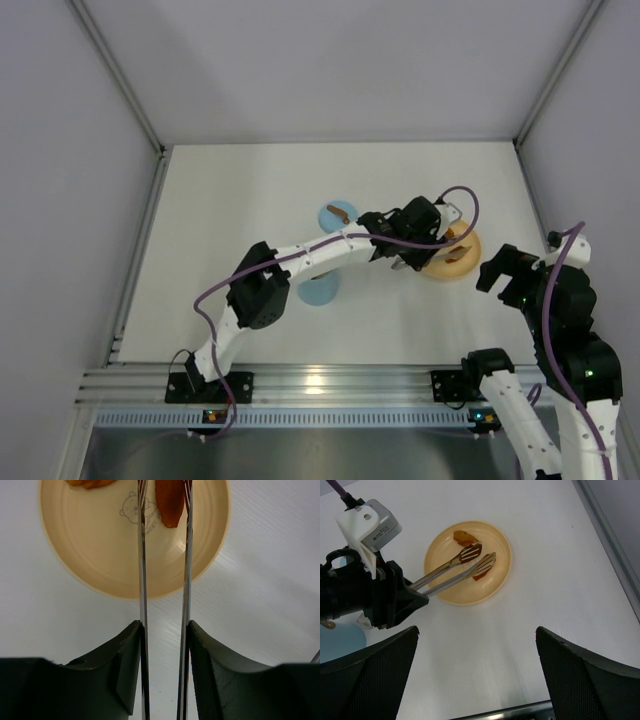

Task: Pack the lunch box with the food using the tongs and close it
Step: Pick up the fake food from the plate.

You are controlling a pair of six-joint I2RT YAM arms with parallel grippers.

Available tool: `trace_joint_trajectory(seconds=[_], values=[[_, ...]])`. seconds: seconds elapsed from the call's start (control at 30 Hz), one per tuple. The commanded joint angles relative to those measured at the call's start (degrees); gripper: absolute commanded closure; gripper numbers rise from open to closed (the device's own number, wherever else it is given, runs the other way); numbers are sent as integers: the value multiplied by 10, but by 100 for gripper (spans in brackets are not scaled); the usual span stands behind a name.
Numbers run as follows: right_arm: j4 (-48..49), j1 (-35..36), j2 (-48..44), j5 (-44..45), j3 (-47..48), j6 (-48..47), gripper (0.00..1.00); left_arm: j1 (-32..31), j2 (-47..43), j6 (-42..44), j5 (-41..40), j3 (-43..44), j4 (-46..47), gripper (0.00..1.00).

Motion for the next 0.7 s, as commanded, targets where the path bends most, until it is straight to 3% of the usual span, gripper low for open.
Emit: trace_joint_trajectory(seconds=[0.0, 0.53, 0.67], values=[[-10, -7, 8, 1, 21, -3, 1, 0, 6, 24, -11, 34, 34, 54], [-10, -7, 4, 0, 21, -3, 0, 1, -2, 23, 11, 24, -19, 53], [-13, -7, 5, -1, 21, -3, 1, 0, -1, 25, 15, 27, -26, 64]])
